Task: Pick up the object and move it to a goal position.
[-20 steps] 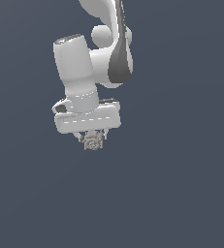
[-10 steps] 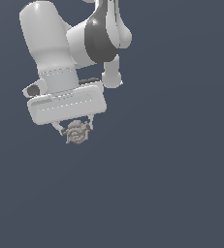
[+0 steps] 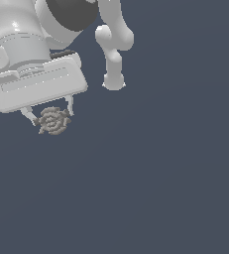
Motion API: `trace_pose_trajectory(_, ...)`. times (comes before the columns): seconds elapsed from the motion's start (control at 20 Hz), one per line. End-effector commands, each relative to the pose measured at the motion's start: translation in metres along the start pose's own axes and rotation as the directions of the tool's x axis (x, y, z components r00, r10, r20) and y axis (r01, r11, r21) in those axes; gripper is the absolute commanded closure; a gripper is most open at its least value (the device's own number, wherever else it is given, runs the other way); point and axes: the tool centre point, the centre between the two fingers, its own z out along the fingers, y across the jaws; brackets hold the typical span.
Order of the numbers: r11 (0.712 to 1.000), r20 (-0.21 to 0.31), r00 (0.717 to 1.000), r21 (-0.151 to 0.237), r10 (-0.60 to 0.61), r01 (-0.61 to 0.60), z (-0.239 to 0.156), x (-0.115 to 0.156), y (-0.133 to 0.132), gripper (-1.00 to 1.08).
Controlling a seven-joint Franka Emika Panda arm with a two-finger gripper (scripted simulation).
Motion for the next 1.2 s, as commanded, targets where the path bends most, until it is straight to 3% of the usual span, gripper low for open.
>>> trace_pose_trajectory(0.0, 1.000, -0.039, 0.999, 0.018, -0.021, 0.022, -0.019, 0.012, 0.009, 1.08)
trace_pose_trajectory(0.65, 0.989, -0.202, 0.974, 0.092, -0.097, 0.118, -0.102, 0.059, 0.053, 1.08)
trace_pose_trajectory(1.15, 0.984, -0.241, 0.964, 0.109, -0.111, 0.140, -0.123, 0.069, 0.066, 1.08)
